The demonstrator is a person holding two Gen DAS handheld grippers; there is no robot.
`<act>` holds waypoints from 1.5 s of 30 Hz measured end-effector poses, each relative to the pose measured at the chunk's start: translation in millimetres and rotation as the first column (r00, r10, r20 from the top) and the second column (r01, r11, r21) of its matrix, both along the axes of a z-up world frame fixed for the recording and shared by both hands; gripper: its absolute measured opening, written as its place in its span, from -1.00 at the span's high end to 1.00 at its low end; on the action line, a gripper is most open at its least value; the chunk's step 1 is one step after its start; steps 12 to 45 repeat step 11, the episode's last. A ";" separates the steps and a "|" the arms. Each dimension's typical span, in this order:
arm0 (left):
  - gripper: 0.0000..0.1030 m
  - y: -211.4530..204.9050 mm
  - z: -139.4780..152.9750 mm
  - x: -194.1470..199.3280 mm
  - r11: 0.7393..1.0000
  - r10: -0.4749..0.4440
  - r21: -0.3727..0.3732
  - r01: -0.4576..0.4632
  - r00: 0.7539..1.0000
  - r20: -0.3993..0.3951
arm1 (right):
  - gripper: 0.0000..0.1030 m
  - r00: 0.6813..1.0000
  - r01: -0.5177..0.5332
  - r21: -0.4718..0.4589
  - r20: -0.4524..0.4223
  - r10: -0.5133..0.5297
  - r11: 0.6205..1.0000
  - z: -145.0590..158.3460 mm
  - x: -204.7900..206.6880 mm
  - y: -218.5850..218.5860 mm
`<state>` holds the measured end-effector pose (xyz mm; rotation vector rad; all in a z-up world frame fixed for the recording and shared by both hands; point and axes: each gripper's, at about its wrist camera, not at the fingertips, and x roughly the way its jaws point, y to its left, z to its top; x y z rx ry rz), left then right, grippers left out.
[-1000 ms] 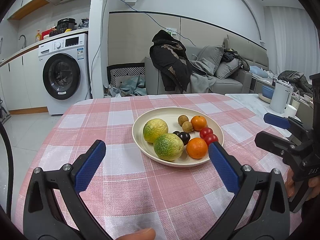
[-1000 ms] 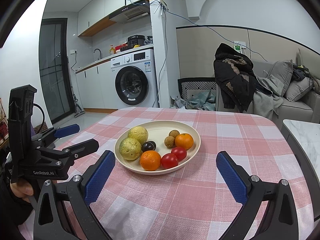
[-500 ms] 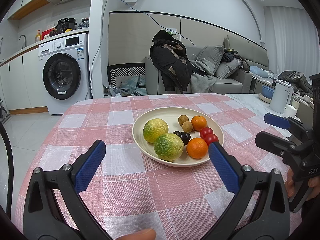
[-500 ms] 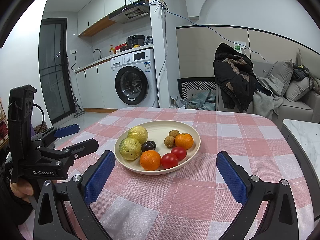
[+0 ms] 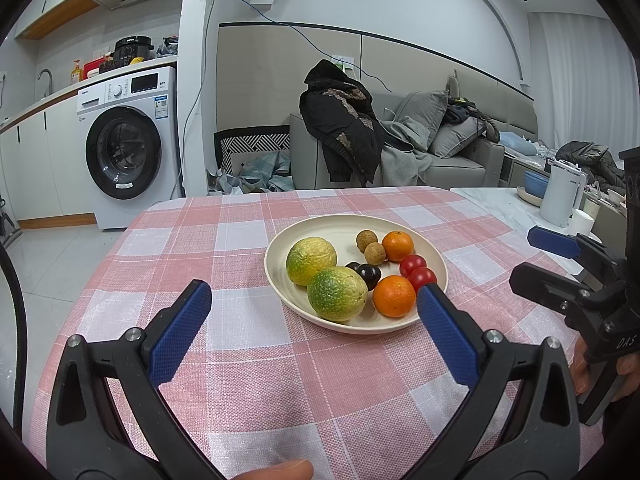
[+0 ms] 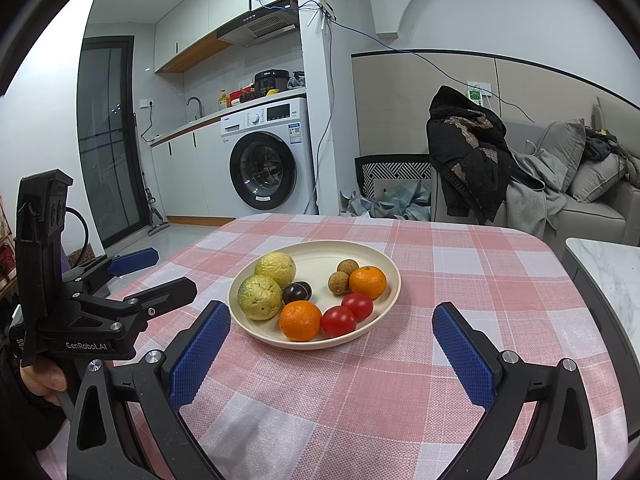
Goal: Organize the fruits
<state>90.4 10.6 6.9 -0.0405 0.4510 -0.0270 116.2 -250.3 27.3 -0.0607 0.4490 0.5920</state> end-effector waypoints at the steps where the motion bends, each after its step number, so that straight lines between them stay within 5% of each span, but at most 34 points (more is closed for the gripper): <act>1: -0.99 0.0 -0.2 0.3 1.000 0.000 0.000 0.000 1.000 0.000 | -1.00 1.000 0.000 0.000 0.000 0.000 1.000 0.0 0.1 0.0; 45: -0.99 -0.8 -1.5 0.2 1.000 -0.002 -0.004 0.002 1.000 0.002 | -1.00 1.000 0.000 -0.002 -0.001 0.000 1.000 0.1 0.0 0.1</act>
